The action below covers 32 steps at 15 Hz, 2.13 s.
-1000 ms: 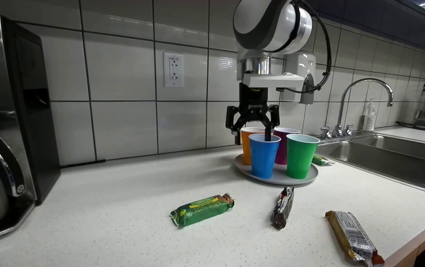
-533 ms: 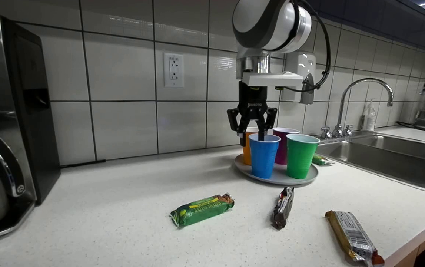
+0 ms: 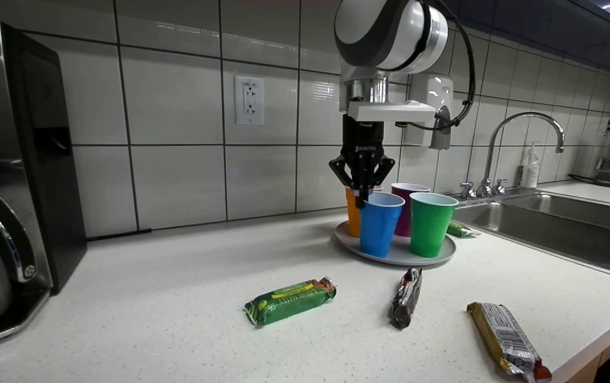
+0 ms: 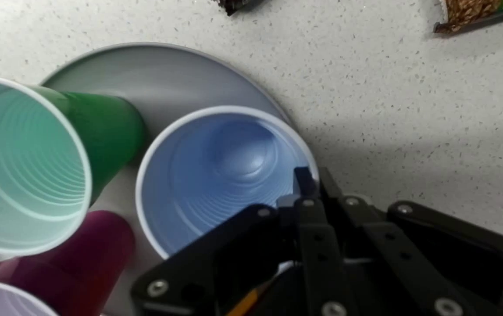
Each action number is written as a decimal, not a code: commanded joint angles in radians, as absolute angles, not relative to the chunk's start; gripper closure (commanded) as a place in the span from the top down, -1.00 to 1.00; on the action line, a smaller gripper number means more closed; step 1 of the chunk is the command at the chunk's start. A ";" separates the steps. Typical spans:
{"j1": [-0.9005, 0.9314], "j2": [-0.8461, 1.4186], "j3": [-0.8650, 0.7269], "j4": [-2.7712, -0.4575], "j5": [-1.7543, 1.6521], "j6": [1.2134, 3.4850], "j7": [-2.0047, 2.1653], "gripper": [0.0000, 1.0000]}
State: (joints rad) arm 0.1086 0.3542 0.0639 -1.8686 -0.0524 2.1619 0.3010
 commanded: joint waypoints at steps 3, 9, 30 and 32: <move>0.128 0.304 0.053 -1.897 -0.058 2.164 0.314 -0.98; 0.145 0.258 0.056 -1.919 -0.066 2.170 0.322 -0.98; 0.222 0.300 0.111 -1.861 -0.064 2.156 0.262 -0.98; 0.230 0.319 0.115 -1.839 -0.070 2.149 0.251 -0.98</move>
State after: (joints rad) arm 0.2276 0.2853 0.1023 -1.8899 -0.0523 2.1622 0.2800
